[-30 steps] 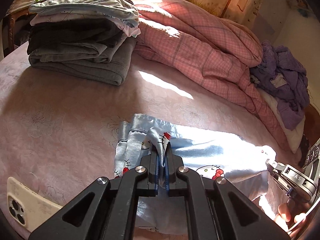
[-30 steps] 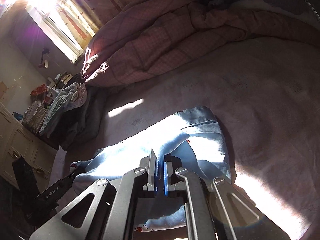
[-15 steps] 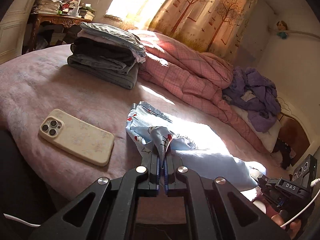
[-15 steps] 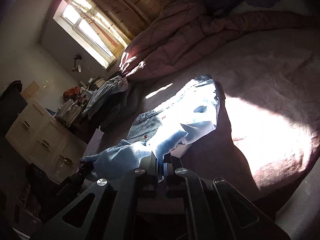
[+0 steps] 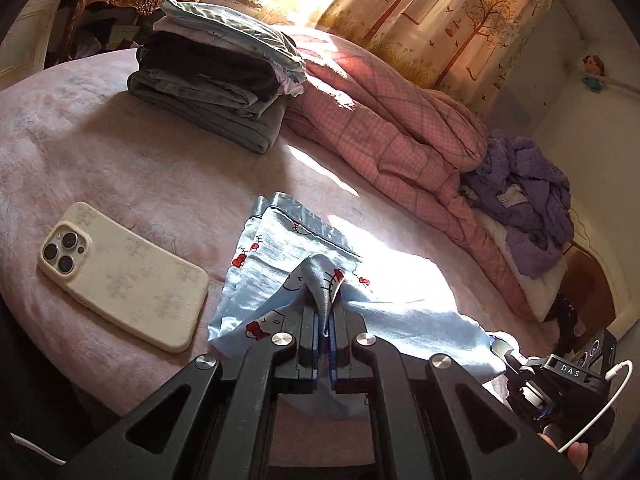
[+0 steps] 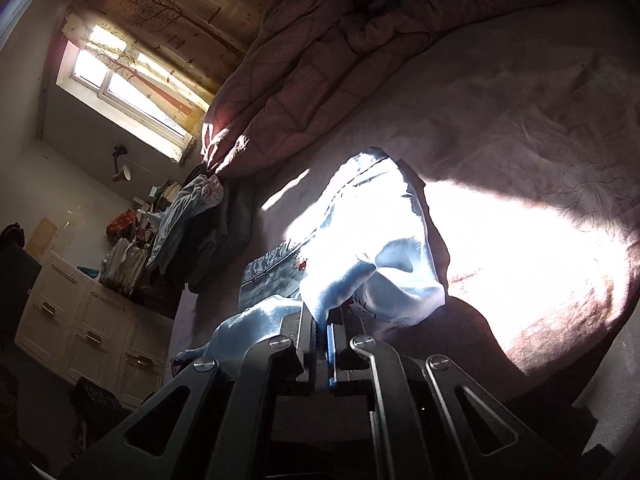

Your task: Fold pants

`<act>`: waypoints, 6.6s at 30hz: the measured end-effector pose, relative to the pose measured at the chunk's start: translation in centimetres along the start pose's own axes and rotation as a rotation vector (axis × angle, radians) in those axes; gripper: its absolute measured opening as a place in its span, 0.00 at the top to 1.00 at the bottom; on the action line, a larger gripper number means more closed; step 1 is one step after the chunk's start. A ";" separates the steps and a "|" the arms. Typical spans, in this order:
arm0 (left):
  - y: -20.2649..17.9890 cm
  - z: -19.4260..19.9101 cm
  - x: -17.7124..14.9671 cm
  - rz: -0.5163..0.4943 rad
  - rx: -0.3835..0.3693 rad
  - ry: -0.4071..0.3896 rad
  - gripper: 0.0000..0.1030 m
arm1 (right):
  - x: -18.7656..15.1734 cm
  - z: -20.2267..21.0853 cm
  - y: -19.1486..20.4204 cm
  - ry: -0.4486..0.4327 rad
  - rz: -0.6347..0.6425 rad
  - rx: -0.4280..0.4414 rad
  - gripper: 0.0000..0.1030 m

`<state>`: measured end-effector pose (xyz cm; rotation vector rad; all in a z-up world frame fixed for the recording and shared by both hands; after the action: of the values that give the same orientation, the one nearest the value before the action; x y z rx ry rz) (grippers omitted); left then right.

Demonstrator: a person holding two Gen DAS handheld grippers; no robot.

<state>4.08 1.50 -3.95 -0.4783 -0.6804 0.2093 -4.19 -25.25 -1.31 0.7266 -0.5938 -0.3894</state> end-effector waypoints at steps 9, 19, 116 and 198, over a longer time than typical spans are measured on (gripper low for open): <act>0.1 -7.2 5.9 -0.046 0.129 0.065 0.96 | 6.0 -8.0 -0.6 0.036 -0.084 -0.085 0.95; 0.9 -8.9 9.8 -0.140 0.224 0.037 0.57 | 11.5 -9.1 1.6 -0.057 0.171 -0.227 0.36; -3.8 -0.4 -2.0 -0.418 0.066 -0.085 0.97 | -2.0 -3.6 5.9 -0.108 0.666 -0.456 0.84; -0.9 -12.5 4.1 0.062 -0.075 0.025 0.53 | 6.3 -14.5 0.5 -0.077 -0.009 -0.012 0.51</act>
<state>15.31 -2.38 -9.72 -0.5735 -0.6514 0.2361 9.82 -20.92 -7.34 0.7054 -0.6606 -0.4305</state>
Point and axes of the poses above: each gripper's, at about its wrist camera, not at the fingertips, and z roughly against the way its jaws point, y to its left, x to its top, the point moved 8 cm from there along -z, roughly the way its jaws point, and after that the axes turned 10 degrees about y, right-handed, at the moved point
